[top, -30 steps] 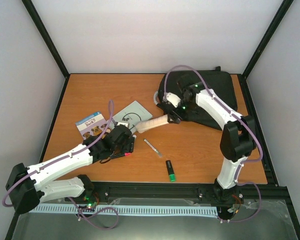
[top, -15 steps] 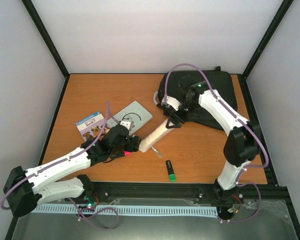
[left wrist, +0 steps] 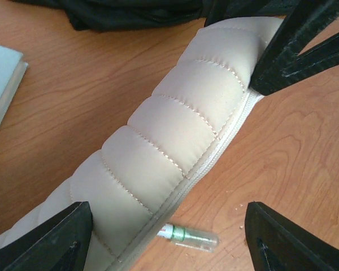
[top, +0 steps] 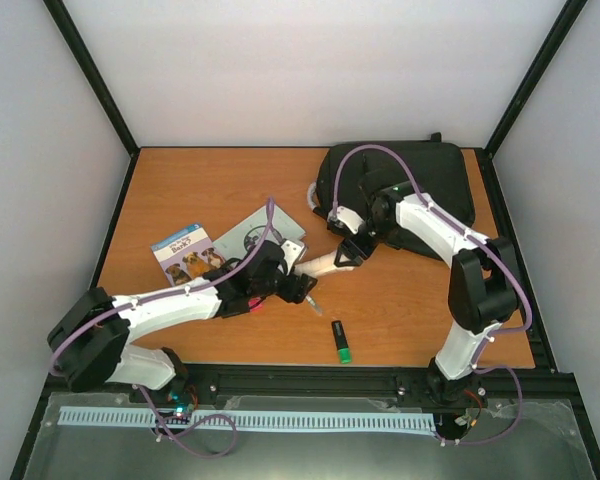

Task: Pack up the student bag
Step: Pick up the stationery from the center of the board.

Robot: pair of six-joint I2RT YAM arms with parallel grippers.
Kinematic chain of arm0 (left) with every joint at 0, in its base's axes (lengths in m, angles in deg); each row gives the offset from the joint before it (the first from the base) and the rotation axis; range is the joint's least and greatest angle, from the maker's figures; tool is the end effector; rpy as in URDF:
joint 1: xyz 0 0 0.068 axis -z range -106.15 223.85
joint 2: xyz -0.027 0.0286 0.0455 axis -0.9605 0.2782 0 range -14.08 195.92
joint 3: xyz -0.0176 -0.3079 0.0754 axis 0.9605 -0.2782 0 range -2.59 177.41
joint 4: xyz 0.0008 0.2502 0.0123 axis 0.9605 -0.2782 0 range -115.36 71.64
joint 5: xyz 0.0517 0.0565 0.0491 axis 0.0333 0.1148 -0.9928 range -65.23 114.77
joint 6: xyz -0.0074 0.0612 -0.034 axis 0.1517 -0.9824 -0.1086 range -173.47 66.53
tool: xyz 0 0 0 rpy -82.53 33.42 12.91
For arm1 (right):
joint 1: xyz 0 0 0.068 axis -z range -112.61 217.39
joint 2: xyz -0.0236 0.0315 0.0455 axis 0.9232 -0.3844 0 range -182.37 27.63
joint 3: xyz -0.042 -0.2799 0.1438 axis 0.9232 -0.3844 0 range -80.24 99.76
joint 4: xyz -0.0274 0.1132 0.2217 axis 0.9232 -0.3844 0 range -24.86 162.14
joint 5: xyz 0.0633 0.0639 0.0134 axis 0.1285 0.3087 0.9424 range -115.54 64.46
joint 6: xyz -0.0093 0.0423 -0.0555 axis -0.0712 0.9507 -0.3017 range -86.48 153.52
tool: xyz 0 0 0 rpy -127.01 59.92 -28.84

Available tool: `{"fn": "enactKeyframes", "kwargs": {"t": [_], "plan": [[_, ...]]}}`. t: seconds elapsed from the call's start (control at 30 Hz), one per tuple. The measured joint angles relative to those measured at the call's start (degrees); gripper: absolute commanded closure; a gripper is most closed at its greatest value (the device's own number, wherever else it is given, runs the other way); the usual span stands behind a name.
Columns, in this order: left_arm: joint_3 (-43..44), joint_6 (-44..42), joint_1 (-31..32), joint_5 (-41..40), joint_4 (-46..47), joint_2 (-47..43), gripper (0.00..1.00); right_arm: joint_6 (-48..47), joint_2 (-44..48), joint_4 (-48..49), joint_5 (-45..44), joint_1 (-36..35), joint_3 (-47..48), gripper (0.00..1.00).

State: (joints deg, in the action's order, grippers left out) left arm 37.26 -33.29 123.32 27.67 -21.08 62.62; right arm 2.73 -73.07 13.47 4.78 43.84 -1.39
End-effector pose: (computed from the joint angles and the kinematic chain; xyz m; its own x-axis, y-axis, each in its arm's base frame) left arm 0.1750 -0.2091 0.2394 -0.6591 0.2409 -0.7124 0.5935 0.7484 -0.2960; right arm 0.2971 0.1613 0.2648 -0.5612 -0.7267 -0.3963 -0.8246 0.4495 0.3435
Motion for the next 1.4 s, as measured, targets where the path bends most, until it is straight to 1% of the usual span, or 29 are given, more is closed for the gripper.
{"fn": "enactKeyframes", "kwargs": {"t": [0.13,0.2,0.27,0.3,0.37,0.43,0.47,0.57,0.63,0.67,0.77,0.93,1.03,1.2,1.4], "plan": [[0.0,-2.4,-0.1,-0.6,2.4,1.5,0.27,0.5,0.0,0.7,0.3,0.5,0.0,0.33],[0.2,-3.7,-0.2,-1.7,3.5,3.3,0.30,0.7,0.0,1.0,0.3,0.6,0.0,0.34],[0.8,-5.0,-0.2,-3.4,4.3,5.1,0.37,0.7,-0.1,1.1,0.2,0.7,0.0,0.34],[1.3,-5.6,-0.2,-4.4,4.6,6.1,0.41,0.8,-0.1,1.1,0.2,0.8,0.0,0.34],[2.1,-6.9,-0.2,-6.6,5.2,7.9,0.56,0.8,-0.1,1.0,0.2,0.9,0.0,0.33],[2.6,-8.1,-0.2,-8.6,5.4,8.9,0.70,0.7,-0.1,0.8,0.4,1.0,0.0,0.30],[2.8,-8.6,-0.2,-9.4,5.4,9.2,0.76,0.7,-0.1,0.6,0.6,1.1,0.1,0.27],[2.9,-9.9,-0.2,-11.1,4.8,9.2,0.91,0.1,0.0,-0.8,2.1,1.6,0.7,0.21],[3.0,-10.6,-0.2,-11.5,4.2,8.9,0.97,-0.2,0.5,-1.9,3.4,2.3,1.4,0.17],[3.0,-11.0,-0.2,-11.5,3.8,8.2,0.99,-0.5,1.1,-2.5,4.1,2.8,1.8,0.16],[2.8,-10.7,-0.2,-11.4,2.7,4.3,0.99,-0.7,3.0,-3.8,4.6,4.7,3.6,0.16],[2.1,-9.2,-0.2,-11.2,2.7,-3.6,0.99,0.9,4.9,-3.0,2.1,6.4,7.7,0.16],[2.1,-8.3,-0.2,-11.6,2.1,-5.3,0.99,2.5,4.2,-2.1,0.7,6.3,9.8,0.18],[2.1,-6.1,-0.2,-15.4,-2.2,-6.2,0.99,6.5,-1.2,1.0,-3.4,6.5,14.2,0.20],[4.0,-3.6,-0.2,-23.7,-9.3,-7.6,0.99,9.9,-10.4,2.8,-6.6,6.5,23.5,0.20]]}}
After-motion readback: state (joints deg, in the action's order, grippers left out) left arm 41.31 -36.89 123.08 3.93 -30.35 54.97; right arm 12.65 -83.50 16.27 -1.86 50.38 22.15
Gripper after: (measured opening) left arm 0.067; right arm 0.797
